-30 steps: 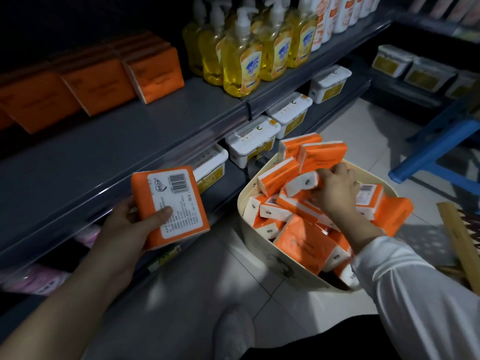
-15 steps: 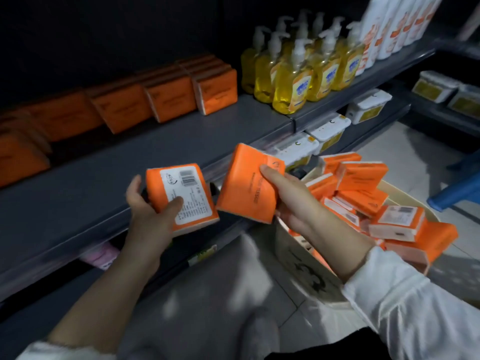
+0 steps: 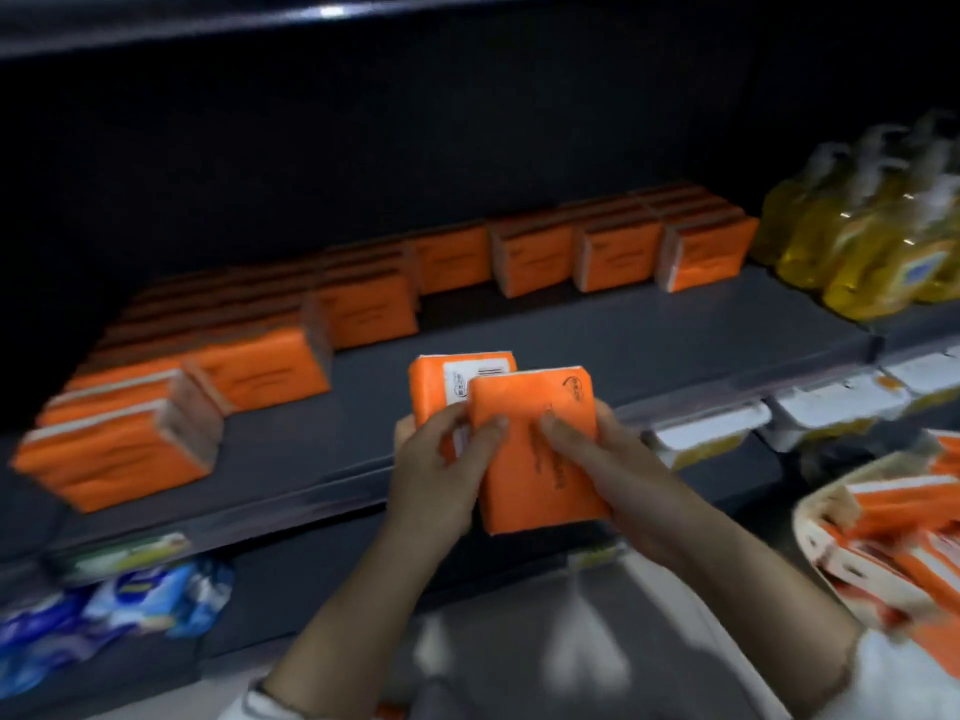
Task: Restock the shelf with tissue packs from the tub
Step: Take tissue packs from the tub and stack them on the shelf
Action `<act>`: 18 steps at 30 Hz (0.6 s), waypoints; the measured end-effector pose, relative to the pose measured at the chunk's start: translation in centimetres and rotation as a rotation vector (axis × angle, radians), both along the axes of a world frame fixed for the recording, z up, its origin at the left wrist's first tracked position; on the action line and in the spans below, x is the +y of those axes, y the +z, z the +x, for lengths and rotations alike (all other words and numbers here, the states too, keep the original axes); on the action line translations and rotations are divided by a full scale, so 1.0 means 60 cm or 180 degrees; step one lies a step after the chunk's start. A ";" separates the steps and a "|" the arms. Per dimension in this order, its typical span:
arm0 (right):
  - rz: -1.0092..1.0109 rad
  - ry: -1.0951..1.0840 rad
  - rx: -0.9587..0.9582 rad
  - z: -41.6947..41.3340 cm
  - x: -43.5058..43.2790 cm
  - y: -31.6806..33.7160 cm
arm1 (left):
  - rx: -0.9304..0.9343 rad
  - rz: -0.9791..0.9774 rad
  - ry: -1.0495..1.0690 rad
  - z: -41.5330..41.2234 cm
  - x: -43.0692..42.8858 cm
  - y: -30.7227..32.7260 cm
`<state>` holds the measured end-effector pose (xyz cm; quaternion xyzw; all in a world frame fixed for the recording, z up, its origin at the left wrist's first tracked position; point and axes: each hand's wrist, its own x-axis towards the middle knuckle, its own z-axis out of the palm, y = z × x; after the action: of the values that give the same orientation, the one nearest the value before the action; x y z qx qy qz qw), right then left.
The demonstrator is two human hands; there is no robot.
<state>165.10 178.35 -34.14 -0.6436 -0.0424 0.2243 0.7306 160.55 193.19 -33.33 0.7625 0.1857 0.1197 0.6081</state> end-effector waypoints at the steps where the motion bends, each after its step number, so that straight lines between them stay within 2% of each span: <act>1: 0.0015 0.0088 -0.0035 -0.006 0.021 -0.002 | -0.0051 0.0006 0.0160 -0.007 0.020 0.005; 5: 0.0347 0.0259 -0.0040 -0.021 0.101 -0.004 | -0.0300 0.0013 0.0516 -0.035 0.096 0.021; 8: 0.0208 0.0261 -0.0268 -0.016 0.156 0.007 | -0.0448 0.0381 0.0806 -0.061 0.151 0.020; 12: -0.0285 0.0103 -0.0798 0.007 0.223 0.026 | -0.0999 0.0548 0.1715 -0.092 0.220 0.028; 18: -0.1774 0.0587 -0.2308 0.024 0.309 0.038 | -0.1692 0.0192 0.3067 -0.127 0.301 0.035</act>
<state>166.55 196.86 -31.83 -0.8457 -0.2902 0.0517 0.4448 152.92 211.24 -31.21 0.5518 0.3502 0.5783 0.4883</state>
